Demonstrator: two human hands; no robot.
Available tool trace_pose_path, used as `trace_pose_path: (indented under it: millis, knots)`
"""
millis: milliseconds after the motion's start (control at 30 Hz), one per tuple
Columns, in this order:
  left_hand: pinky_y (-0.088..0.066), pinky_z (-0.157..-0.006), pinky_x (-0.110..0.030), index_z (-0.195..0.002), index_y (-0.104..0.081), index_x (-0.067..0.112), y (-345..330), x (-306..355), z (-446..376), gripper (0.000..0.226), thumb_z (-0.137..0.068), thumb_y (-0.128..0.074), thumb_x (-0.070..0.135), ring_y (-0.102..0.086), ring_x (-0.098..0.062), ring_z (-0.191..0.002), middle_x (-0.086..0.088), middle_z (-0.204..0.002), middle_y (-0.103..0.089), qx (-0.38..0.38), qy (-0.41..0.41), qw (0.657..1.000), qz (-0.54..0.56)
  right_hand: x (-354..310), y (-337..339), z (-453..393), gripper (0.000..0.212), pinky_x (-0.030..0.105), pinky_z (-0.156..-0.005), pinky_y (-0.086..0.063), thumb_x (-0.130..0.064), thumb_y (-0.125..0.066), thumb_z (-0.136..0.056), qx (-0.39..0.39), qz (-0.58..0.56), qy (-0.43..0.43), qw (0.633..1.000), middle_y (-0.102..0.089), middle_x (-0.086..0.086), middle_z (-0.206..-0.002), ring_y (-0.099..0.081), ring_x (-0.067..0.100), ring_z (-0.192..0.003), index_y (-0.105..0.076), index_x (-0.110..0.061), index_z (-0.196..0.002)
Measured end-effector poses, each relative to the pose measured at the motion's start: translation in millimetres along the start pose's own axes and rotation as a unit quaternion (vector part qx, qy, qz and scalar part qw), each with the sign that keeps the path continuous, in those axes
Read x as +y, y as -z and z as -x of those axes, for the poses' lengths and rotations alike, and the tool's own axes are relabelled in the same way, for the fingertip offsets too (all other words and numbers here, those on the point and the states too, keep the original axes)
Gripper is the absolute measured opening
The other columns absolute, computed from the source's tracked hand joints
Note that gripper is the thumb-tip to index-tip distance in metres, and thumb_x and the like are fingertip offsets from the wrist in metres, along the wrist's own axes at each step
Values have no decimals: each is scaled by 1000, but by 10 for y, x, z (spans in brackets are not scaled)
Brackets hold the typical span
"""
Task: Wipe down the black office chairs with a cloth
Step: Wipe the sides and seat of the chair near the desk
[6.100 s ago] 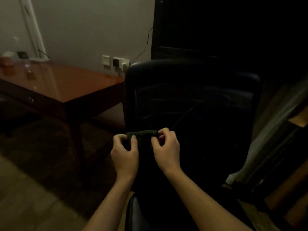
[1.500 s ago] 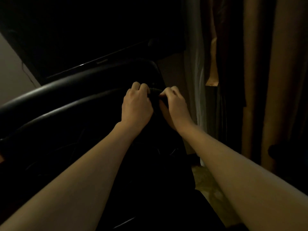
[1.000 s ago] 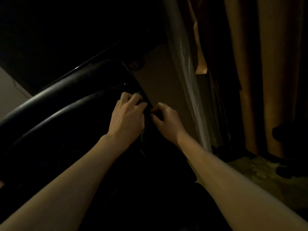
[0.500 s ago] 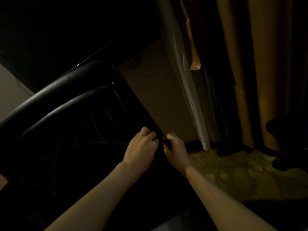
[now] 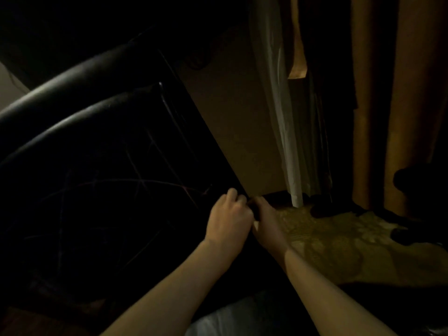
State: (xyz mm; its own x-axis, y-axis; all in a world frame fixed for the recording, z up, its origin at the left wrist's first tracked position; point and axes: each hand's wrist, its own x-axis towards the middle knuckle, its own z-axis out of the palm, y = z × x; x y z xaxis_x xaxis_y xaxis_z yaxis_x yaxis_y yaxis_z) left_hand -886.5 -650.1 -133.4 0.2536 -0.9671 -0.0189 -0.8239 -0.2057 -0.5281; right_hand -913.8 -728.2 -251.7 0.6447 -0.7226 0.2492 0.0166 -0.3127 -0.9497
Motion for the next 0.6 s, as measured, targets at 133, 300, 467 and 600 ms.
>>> trace_pose_path:
  millis: [133, 300, 467, 600]
  knots:
    - [-36, -95, -33, -122, -61, 14, -124, 168, -1, 29, -99, -45, 20, -40, -27, -116, -6, -121, -53, -47, 4, 998, 32, 184, 9, 153, 20, 15, -67, -45, 1, -57, -86, -5, 39, -26, 999, -59, -2, -95, -58, 11, -84, -56, -17, -95]
    - [-40, -89, -29, -118, -60, 13, 166, -43, -9, 27, -97, -43, 13, -40, -25, -115, -4, -120, -51, 29, 42, 993, 108, -219, 145, -93, 7, 27, -72, -51, -8, -56, -92, 61, 23, 56, 996, -60, 3, -96, -60, 13, -84, -59, -9, -99]
    - [-43, -81, -29, -105, -65, 12, 617, -486, -125, 20, -94, -49, 12, -44, -25, -107, -4, -109, -57, 159, 81, 977, 114, -867, 246, -550, 10, 20, -65, -40, -1, -54, -91, 98, 78, 152, 980, -53, 5, -90, -49, 13, -75, -54, -8, -85]
    - [-40, -86, -31, -111, -61, 13, 646, -346, -197, 21, -99, -44, 16, -45, -25, -107, -5, -112, -57, 93, 52, 993, 41, -593, 146, -489, 16, 24, -84, -44, 7, -59, -84, 70, 105, 85, 988, -60, 23, -102, -54, 25, -92, -61, 1, -99]
